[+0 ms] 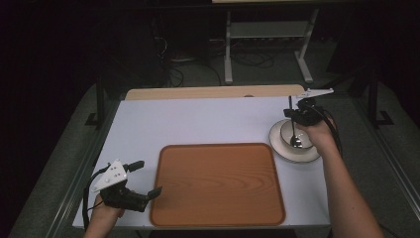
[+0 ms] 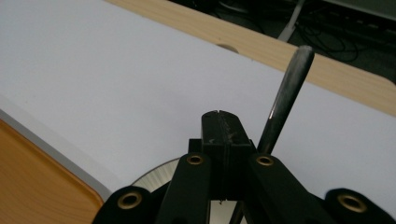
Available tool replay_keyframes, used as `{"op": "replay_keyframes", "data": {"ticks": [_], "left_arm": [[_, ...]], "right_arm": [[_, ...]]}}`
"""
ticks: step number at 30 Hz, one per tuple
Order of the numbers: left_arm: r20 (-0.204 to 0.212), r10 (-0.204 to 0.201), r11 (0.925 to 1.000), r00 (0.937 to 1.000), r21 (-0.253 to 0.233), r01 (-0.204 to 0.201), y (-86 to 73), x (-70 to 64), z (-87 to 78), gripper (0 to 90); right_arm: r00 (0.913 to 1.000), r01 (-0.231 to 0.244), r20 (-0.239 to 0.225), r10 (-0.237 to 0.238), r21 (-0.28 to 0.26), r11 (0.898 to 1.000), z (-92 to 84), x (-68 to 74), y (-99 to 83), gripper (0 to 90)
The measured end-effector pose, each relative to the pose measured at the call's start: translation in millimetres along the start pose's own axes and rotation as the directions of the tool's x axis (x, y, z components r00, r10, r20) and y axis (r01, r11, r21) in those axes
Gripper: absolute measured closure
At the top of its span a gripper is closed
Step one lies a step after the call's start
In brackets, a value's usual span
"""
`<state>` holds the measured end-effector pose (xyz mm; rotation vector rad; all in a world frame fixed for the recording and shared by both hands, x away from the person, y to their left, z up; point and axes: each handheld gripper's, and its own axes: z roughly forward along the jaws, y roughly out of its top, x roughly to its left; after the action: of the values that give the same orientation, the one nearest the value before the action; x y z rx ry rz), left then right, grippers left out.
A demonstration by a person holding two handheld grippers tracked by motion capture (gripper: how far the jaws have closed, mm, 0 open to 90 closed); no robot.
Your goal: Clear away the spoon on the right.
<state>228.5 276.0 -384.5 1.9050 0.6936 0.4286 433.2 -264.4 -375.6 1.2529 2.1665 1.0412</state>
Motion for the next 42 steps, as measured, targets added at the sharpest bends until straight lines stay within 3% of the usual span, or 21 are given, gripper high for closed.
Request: {"op": "replay_keyframes", "data": {"ticks": [3,11,34,42], "left_arm": [[0.001,0.003,1.0000,1.0000,0.001,-0.003,0.0,-0.1,0.3,0.0],[0.001,0.000,1.0000,1.0000,-0.002,0.000,0.0,-0.1,0.1,0.0],[-0.003,0.003,1.0000,1.0000,-0.001,-0.003,0.2,-0.7,0.0,0.0],[-0.002,0.004,1.0000,1.0000,-0.002,-0.004,0.1,-0.7,0.5,0.0]], "right_arm": [[0.9998,-0.012,0.016,0.011,0.029,1.000,6.1,-4.8,-3.2,89.5],[0.9993,-0.022,0.032,0.021,0.044,0.999,8.8,-9.9,-6.1,89.6],[0.9910,-0.094,0.101,0.088,0.053,0.994,-4.3,-33.4,-16.8,89.6],[0.9830,-0.133,0.135,0.125,0.055,0.990,-11.6,-42.6,-22.4,89.6]]}}
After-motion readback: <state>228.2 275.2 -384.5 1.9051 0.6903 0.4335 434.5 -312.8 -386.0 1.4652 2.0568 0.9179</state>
